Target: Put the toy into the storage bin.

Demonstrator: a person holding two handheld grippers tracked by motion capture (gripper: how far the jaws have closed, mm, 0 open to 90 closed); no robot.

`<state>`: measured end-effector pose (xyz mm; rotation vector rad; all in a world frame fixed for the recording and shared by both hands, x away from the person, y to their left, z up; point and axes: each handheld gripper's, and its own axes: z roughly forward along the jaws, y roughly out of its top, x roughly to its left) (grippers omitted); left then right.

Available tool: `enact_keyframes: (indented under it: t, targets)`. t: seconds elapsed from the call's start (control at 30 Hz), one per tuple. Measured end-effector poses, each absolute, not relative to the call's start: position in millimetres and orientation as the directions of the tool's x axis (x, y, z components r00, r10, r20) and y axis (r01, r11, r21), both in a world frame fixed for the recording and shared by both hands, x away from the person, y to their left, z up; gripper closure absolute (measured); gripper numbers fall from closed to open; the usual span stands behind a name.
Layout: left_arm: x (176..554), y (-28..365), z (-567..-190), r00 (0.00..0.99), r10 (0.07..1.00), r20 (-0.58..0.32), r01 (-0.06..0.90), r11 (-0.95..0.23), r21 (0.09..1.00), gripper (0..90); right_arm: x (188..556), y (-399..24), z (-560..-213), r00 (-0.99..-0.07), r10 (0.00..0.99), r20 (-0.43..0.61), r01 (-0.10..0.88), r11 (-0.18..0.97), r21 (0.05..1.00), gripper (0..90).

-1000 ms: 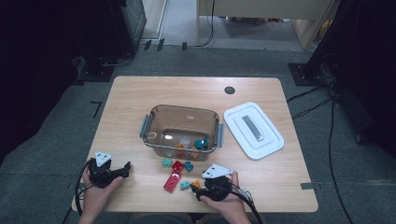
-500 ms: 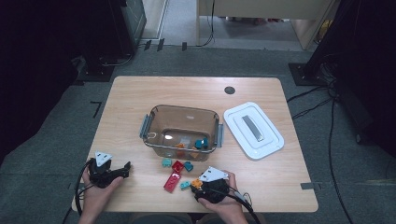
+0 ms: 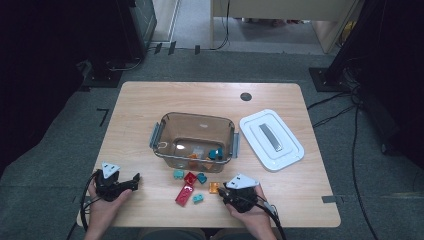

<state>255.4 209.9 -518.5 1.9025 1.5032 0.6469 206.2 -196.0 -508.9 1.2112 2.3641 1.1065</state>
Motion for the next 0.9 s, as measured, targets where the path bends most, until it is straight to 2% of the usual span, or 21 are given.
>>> enact_keyframes:
  t: [0.33,0.57,0.7,0.9]
  targets:
    - [255.4,209.9,-518.5,0.232,0.973,-0.001,0.668,-0.158,0.727,10.0,213.3,-223.5,-505.7,-0.569,0.815,0.11,0.603,0.322,0.73,74.8]
    - [255.4,209.9,-518.5,0.232,0.973,-0.001,0.668,-0.158,0.727,9.9,214.8,-231.8,-502.4,-0.555,0.821,0.133,0.609,0.292,0.738,69.8]
    - [255.4,209.9,-518.5,0.232,0.973,-0.001,0.668,-0.158,0.727,9.9,214.6,-231.1,-502.7,-0.556,0.821,0.133,0.609,0.293,0.737,71.3]
    - [255.4,209.9,-518.5,0.232,0.973,-0.001,0.668,-0.158,0.727,9.9,213.3,-216.5,-505.1,-0.614,0.774,0.153,0.585,0.315,0.747,59.4]
